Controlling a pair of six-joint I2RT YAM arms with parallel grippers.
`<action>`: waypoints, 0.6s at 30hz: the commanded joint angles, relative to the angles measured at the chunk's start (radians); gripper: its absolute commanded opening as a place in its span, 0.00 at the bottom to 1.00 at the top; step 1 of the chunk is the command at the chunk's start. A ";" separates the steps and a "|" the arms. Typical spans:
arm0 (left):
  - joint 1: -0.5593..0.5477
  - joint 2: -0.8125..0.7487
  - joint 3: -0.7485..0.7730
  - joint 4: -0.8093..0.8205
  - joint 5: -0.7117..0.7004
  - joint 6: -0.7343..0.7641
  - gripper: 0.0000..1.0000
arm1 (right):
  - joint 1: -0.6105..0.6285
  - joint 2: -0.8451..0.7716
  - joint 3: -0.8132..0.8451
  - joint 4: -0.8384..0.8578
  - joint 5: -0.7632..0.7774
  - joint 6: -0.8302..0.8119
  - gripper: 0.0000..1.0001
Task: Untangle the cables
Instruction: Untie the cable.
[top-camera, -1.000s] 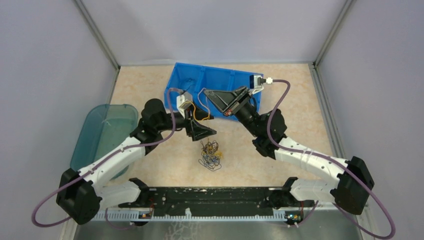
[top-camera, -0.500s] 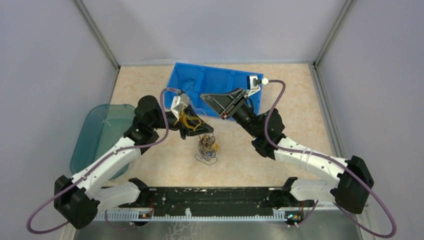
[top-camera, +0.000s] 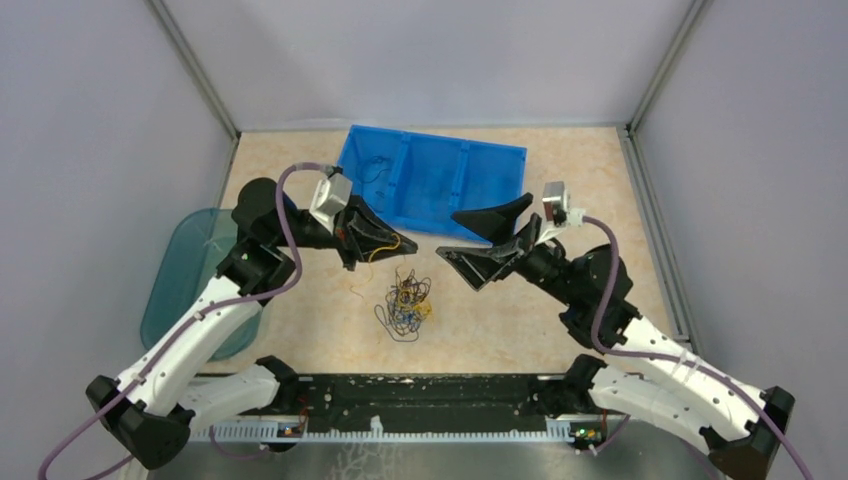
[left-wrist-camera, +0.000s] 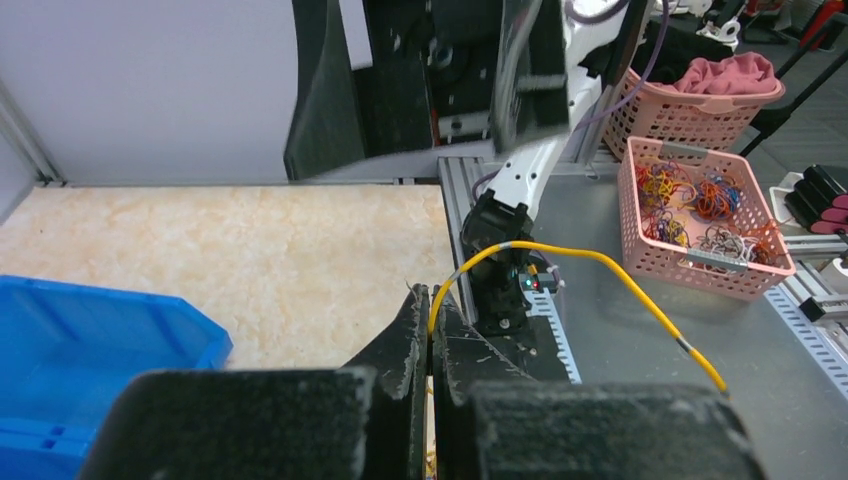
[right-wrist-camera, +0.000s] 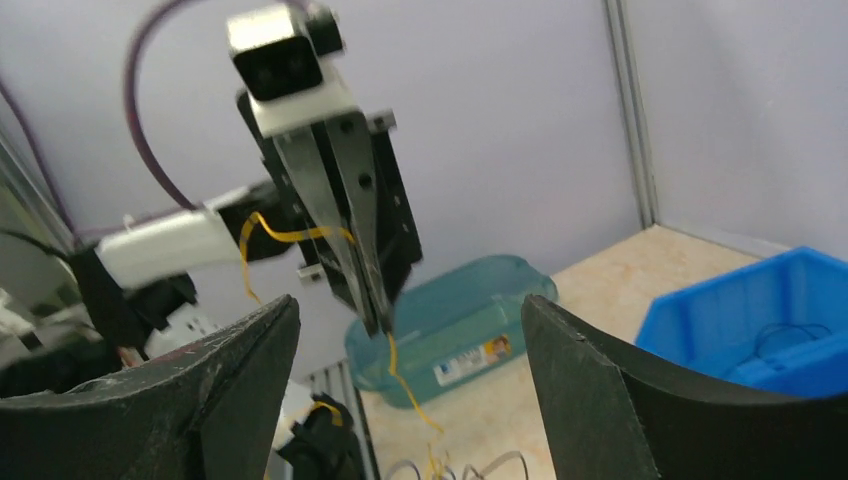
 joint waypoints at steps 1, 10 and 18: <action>0.005 -0.003 0.074 -0.023 0.031 -0.014 0.00 | -0.006 0.010 -0.035 -0.068 -0.086 -0.176 0.81; 0.004 0.012 0.121 -0.037 0.024 -0.047 0.00 | 0.043 0.176 -0.016 0.074 -0.139 -0.162 0.67; 0.005 0.017 0.131 -0.044 0.008 -0.044 0.00 | 0.096 0.291 0.010 0.167 -0.154 -0.171 0.66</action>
